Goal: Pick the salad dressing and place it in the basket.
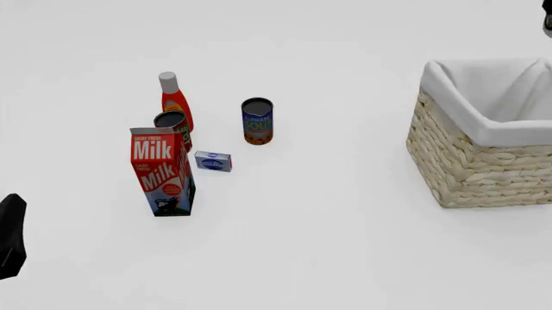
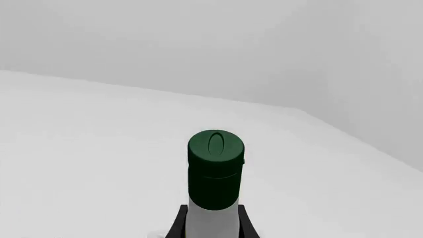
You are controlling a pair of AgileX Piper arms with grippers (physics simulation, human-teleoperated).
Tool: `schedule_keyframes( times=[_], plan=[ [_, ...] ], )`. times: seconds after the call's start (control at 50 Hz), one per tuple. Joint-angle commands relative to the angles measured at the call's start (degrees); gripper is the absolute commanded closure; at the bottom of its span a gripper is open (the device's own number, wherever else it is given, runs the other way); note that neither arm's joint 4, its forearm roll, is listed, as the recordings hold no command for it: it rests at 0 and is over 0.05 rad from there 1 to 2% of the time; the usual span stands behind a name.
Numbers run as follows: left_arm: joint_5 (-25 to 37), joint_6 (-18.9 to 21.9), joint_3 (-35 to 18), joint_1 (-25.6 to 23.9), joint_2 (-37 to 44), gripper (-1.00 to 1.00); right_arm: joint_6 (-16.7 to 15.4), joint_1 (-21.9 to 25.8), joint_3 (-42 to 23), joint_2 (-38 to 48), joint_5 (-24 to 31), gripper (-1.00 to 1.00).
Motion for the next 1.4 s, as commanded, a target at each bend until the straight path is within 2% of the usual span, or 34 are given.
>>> schedule_keyframes(
  times=[0.02,0.24,1.06,1.2,1.4],
  plan=[
    [0.6,-0.2,0.0,0.2,0.0,-1.00,2.4,-2.4,-0.7,3.7,-1.2,1.00],
    [1.0,-0.9,0.0,0.3,0.0,-1.00,1.9,-3.3,-1.2,4.9,-0.1,1.00],
    [2.2,-1.1,0.0,0.3,0.0,-1.00,-4.9,-2.8,-1.8,-1.0,11.5,1.00],
    [2.1,-1.0,0.0,-0.1,0.0,-1.00,-5.0,-3.1,-0.7,-0.1,11.1,1.00],
    [2.0,-1.0,0.0,0.4,0.0,-1.00,-3.7,-3.0,-0.2,0.8,10.8,1.00]
  ],
)
